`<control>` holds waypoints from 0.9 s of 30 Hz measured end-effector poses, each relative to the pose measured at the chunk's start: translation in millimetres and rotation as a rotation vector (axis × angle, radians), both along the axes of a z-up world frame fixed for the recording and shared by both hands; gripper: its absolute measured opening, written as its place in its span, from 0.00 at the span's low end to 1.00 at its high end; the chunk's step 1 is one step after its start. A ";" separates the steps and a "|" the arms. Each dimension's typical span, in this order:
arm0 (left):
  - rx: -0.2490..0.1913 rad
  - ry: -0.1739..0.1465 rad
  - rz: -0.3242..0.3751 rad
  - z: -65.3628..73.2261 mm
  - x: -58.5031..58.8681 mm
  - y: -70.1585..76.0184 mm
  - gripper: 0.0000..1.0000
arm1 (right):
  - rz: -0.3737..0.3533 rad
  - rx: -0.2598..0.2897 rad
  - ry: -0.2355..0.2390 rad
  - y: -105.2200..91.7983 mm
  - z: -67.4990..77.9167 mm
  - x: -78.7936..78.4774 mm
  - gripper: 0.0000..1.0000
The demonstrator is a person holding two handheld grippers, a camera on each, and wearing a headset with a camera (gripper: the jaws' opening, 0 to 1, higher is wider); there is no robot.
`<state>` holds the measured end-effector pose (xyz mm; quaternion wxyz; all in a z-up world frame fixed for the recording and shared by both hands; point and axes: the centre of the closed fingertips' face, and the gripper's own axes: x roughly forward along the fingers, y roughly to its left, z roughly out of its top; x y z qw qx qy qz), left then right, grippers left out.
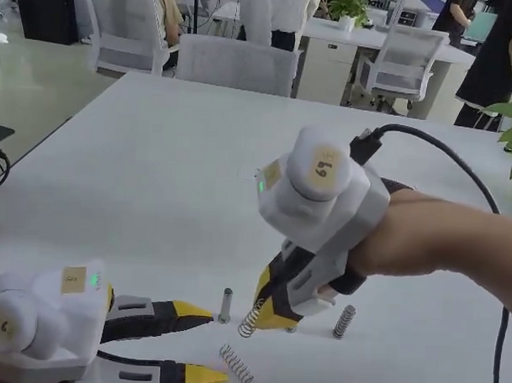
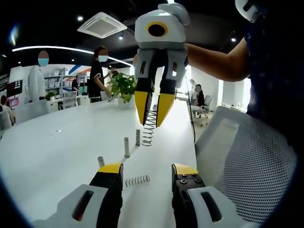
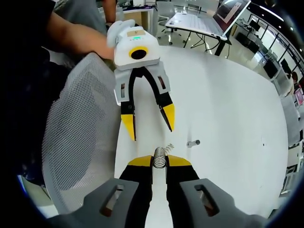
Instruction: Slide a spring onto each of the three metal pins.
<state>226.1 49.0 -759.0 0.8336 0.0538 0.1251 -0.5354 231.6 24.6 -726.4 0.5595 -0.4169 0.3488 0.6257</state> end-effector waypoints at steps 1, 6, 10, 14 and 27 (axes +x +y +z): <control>0.000 0.001 0.001 -0.2 -0.1 0.3 0.36 | -0.003 -0.002 0.000 -1.4 0.2 1.0 0.07; -0.005 0.002 0.017 0.3 1.4 3.3 0.37 | -0.023 -0.004 -0.004 -10.0 1.9 7.0 0.07; -0.008 0.003 0.030 0.0 2.9 6.8 0.38 | -0.041 -0.001 -0.005 -15.8 3.9 12.0 0.07; -0.009 0.003 0.038 -0.5 3.9 9.2 0.40 | -0.056 0.006 -0.009 -19.6 6.9 16.2 0.07; -0.019 0.005 0.061 0.3 7.2 14.2 0.45 | -0.092 0.010 -0.015 -31.1 11.8 25.4 0.07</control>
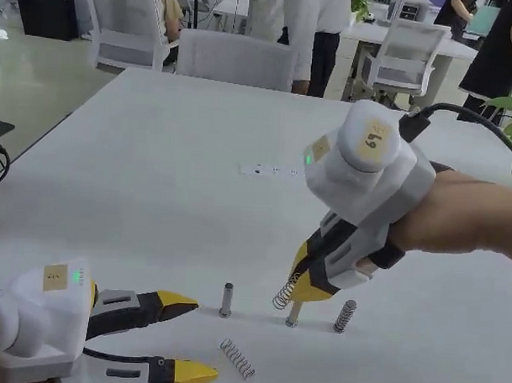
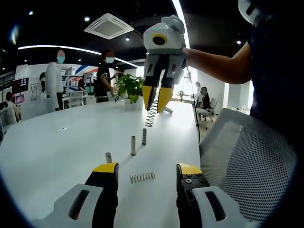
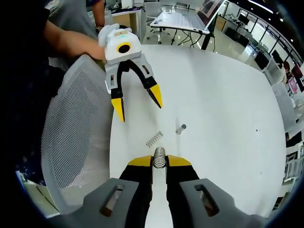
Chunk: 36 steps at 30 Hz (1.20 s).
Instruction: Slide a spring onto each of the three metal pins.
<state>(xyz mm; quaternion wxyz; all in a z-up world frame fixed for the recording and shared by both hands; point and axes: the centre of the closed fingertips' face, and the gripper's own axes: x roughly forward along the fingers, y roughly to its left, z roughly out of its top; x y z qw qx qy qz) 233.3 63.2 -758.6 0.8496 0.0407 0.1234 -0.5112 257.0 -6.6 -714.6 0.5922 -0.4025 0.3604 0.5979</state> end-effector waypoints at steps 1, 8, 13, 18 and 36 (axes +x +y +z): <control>0.000 0.000 0.003 -0.2 0.2 0.4 0.45 | -0.002 -0.001 -0.002 -0.7 0.1 0.8 0.07; -0.003 0.005 0.015 -2.1 -0.8 3.9 0.47 | -0.019 -0.008 -0.006 -7.0 1.2 6.0 0.07; -0.009 0.011 0.025 -2.9 -1.9 6.4 0.49 | -0.026 -0.018 -0.015 -10.6 0.9 9.6 0.07; -0.009 0.009 0.038 -3.3 -2.2 8.6 0.52 | -0.032 -0.021 -0.016 -13.1 0.8 11.4 0.07; -0.020 0.022 0.075 -3.1 -3.0 14.5 0.65 | -0.052 -0.041 -0.019 -23.9 -3.1 22.6 0.07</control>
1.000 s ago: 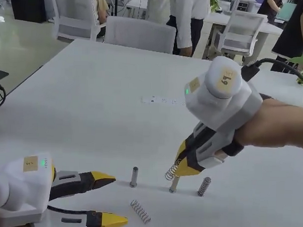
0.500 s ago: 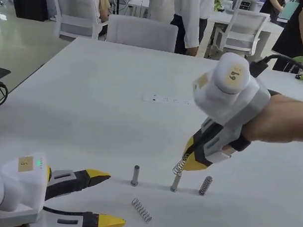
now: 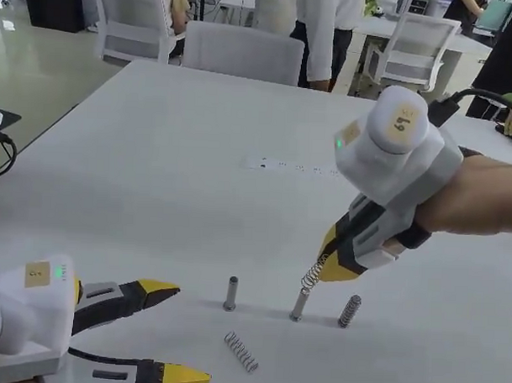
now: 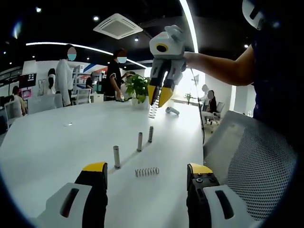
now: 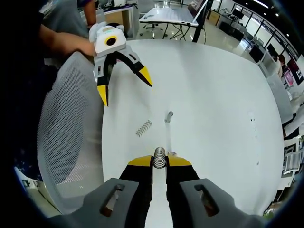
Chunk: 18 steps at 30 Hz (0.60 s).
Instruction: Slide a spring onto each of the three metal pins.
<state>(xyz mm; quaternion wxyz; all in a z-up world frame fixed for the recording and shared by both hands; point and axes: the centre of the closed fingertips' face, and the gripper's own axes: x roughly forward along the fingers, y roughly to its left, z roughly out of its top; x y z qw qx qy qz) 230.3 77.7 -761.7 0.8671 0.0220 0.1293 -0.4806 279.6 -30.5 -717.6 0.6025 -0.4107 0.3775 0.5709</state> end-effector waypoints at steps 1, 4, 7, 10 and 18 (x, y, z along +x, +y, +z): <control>0.000 -0.001 0.003 0.0 0.3 0.8 0.65 | -0.001 -0.001 0.002 -0.5 -0.3 0.8 0.07; -0.001 -0.001 0.009 0.0 0.6 2.2 0.66 | -0.007 -0.003 0.005 -1.9 -1.8 3.7 0.07; 0.000 -0.002 0.014 -0.6 0.2 3.3 0.67 | -0.016 -0.017 0.009 -5.3 -6.3 7.7 0.07; 0.002 -0.002 0.016 -1.1 0.1 4.1 0.68 | -0.023 -0.031 0.011 -7.9 -10.3 11.3 0.07; 0.001 0.001 0.022 -1.3 -0.4 5.0 0.69 | -0.028 -0.043 0.007 -8.9 -17.5 18.1 0.07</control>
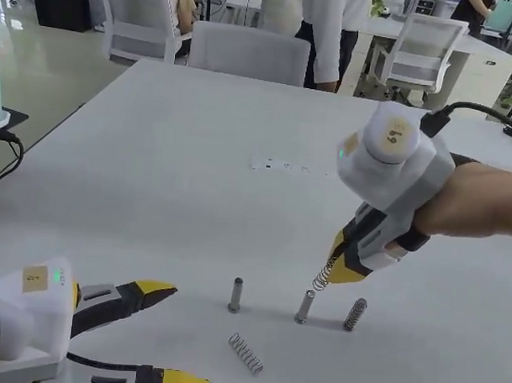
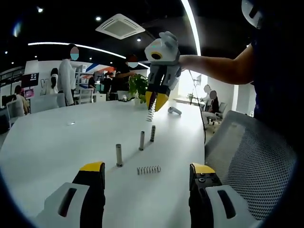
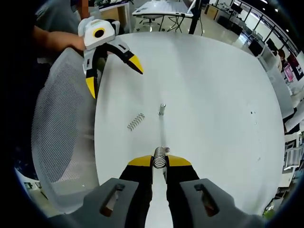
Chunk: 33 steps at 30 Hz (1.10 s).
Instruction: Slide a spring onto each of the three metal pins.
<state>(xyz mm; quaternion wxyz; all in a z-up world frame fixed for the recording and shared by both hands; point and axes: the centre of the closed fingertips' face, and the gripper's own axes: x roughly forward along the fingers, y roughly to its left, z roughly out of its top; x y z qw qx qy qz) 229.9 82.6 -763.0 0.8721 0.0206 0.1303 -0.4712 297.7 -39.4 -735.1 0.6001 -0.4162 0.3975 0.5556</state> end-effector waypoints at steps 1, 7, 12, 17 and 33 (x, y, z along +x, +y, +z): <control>0.002 -0.001 0.001 0.1 0.2 0.5 0.69 | -0.002 -0.004 0.002 -0.2 -1.7 1.2 0.07; 0.003 -0.001 0.005 1.3 1.1 2.7 0.70 | -0.001 -0.040 -0.007 -2.8 -12.8 6.4 0.07; 0.008 0.000 0.006 0.1 0.5 4.9 0.69 | -0.007 -0.036 -0.005 -0.7 -17.9 9.7 0.07; 0.006 -0.002 0.008 -0.8 1.3 6.5 0.69 | -0.017 -0.039 -0.004 -0.3 -22.2 14.7 0.07; 0.007 -0.004 0.012 -2.1 1.9 8.1 0.68 | -0.028 -0.058 0.016 -0.9 -33.0 18.3 0.07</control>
